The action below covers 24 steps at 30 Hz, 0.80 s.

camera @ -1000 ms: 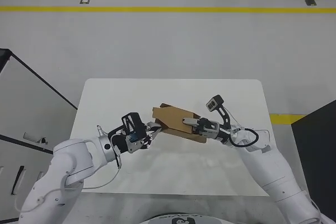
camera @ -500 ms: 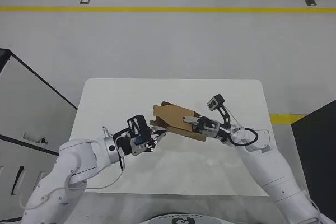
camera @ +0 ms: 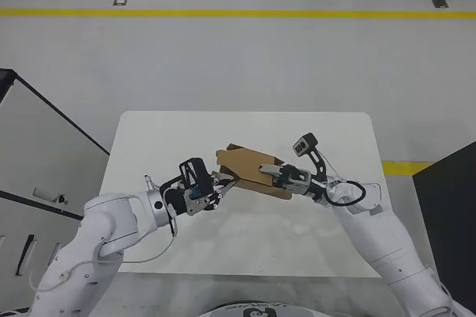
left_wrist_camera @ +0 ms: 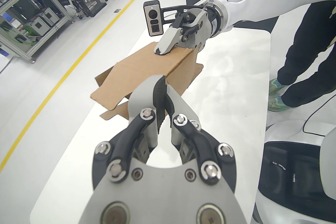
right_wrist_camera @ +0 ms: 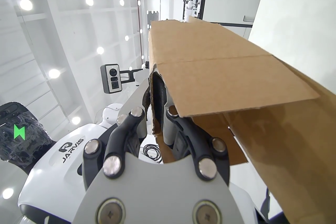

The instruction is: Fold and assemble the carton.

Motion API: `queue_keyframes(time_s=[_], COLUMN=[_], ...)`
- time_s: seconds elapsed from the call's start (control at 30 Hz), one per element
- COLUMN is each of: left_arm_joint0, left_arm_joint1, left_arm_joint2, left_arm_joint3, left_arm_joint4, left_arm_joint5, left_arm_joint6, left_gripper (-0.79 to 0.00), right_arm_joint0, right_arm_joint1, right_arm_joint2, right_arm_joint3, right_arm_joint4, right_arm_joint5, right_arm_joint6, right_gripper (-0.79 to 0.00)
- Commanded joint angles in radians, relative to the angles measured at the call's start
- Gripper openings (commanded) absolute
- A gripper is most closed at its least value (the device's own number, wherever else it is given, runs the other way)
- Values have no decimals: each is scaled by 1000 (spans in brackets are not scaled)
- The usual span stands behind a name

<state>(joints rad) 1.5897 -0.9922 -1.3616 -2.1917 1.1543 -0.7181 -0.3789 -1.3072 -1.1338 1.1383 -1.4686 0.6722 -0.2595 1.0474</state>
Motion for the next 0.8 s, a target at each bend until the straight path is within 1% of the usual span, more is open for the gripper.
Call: queue_keyframes(time_s=[0.0,0.13,0.33,0.57,0.67,0.77], left_arm_joint0=[3,2,-1,5,10,16], left_arm_joint1=[0,0,1,5,7,9], left_arm_joint2=[10,26,18,-47,-80,-95], left_arm_joint3=[-4,-9,-4,26,47,61], left_arm_joint4=[2,9,12,16,22,30], left_arm_joint5=[-3,-1,24,88,102,107], left_arm_joint6=[1,3,6,14,14,16], left_gripper=[-785,-785,-785,-785,-785,-785], right_arm_joint0=[0,4,3,-11,-18,-26], right_arm_joint1=[-1,-3,-4,3,7,11], right_arm_joint2=[-1,-6,0,37,53,67], right_arm_joint3=[0,1,8,11,3,-13], right_arm_joint4=[5,9,27,50,43,35], right_arm_joint5=[-2,-2,-6,-37,-54,-75], right_arm_joint6=[5,7,14,79,99,124], right_gripper=[-785,-785,-785,-785,-785,-785])
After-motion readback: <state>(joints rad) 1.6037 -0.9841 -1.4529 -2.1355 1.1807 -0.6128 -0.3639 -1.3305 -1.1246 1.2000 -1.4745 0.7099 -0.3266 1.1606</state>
